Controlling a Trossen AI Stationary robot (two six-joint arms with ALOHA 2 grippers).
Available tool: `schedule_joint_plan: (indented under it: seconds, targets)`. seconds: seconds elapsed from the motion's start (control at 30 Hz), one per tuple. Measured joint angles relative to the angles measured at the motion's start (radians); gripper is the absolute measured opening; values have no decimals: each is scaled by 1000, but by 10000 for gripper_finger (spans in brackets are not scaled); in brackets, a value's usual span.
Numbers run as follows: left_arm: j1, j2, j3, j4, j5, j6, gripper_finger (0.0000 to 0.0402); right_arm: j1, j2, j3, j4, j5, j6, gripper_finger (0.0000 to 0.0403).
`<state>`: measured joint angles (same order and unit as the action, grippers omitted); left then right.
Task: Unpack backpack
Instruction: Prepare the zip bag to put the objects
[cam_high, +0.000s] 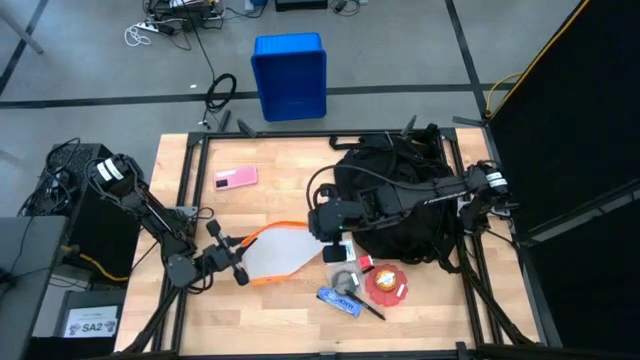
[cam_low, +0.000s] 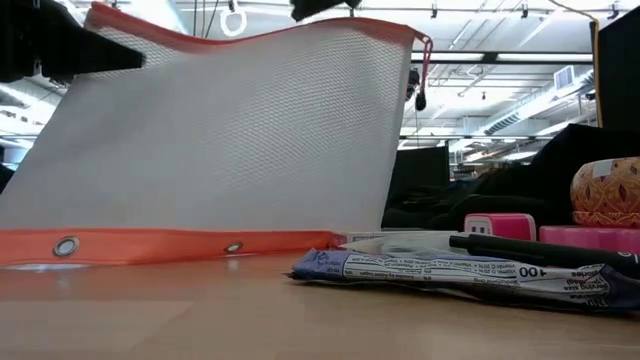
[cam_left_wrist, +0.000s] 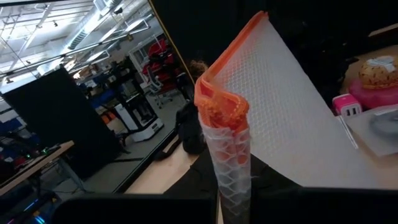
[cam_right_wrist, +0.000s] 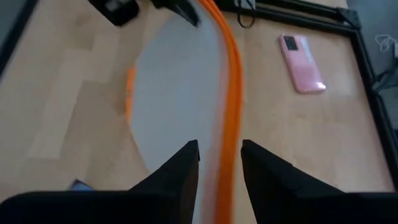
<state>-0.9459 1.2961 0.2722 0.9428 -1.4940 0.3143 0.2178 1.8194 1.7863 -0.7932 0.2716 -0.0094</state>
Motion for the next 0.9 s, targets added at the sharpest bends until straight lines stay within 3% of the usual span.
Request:
schedule_joint_plan:
  seconds: [0.13,0.3,0.73,0.9]
  targets:
    - [0,0,0,0,0,-2,0,-26,0,0,-77,24,-2,67]
    - [1,0,0,-3,1,-3,0,-48,0,0,-188,20,6,7]
    - [3,0,0,-3,1,-14,0,-68,-8,0,-210,97,7,1]
    - [3,0,0,-5,1,-28,0,-78,-16,1,-216,198,0,1]
